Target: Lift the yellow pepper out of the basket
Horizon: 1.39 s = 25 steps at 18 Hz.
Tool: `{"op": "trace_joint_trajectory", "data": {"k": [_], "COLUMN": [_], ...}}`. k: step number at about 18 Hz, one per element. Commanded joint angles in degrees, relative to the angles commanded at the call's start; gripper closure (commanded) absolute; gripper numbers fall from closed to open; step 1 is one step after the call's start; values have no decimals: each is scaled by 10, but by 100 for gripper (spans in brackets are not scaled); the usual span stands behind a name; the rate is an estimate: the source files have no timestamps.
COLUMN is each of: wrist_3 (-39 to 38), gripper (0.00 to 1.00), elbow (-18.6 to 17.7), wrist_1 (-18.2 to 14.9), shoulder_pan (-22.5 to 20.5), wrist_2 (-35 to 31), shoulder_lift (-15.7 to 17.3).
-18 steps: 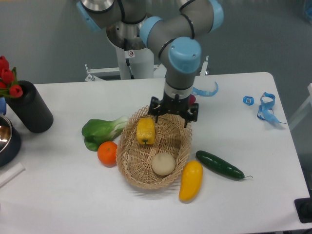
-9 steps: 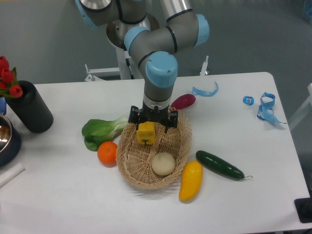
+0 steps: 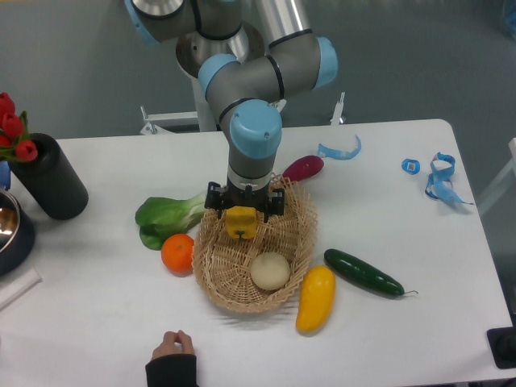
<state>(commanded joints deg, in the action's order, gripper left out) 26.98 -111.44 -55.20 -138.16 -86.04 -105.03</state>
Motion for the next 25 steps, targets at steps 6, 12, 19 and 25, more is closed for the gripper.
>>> {"op": "trace_joint_trajectory", "data": {"k": [6,12,19,25], "wrist_3": [-10,-13,16,104], "gripper": [0,51,84,84], "elbow": [0,2,24,84], "wrist_1": [14,18,12,0], "shoulder_pan": [12,12,11,-32], "wrist_2": [-7,-7,-31,-30], "shoulder_lift": [-22,-22,-18,0]}}
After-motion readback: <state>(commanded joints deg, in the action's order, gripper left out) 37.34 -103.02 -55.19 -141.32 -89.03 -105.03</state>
